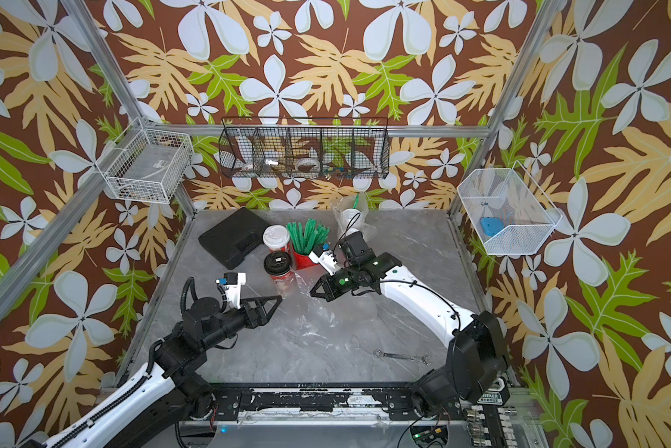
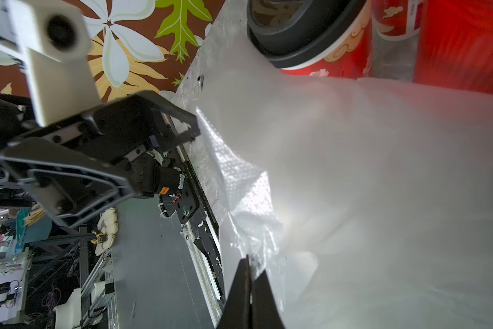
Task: Pack milk tea into plastic carrier bags
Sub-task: Adjust the plastic carrier bag at the center of the board.
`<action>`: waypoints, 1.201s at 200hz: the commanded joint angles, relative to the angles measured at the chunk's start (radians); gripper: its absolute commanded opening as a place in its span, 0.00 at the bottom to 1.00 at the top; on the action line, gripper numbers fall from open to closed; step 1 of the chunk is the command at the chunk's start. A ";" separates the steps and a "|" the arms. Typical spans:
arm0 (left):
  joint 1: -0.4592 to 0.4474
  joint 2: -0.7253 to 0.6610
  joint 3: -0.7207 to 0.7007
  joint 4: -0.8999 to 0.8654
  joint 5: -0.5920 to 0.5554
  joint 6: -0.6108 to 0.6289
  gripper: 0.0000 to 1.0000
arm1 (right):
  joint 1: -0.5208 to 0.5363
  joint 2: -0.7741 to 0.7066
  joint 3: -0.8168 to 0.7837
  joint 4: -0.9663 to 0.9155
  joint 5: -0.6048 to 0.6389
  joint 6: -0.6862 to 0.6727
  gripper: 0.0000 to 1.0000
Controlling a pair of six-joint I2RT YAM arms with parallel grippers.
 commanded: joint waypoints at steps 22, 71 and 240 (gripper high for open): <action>-0.034 -0.012 -0.113 0.096 0.029 -0.172 0.90 | 0.002 -0.016 0.009 0.037 -0.003 0.023 0.00; -0.087 0.131 -0.201 0.424 0.016 -0.279 0.94 | 0.002 -0.042 -0.006 0.072 -0.015 0.055 0.00; -0.209 0.446 -0.082 0.696 -0.032 -0.299 0.44 | 0.002 -0.117 -0.046 0.098 0.021 0.080 0.00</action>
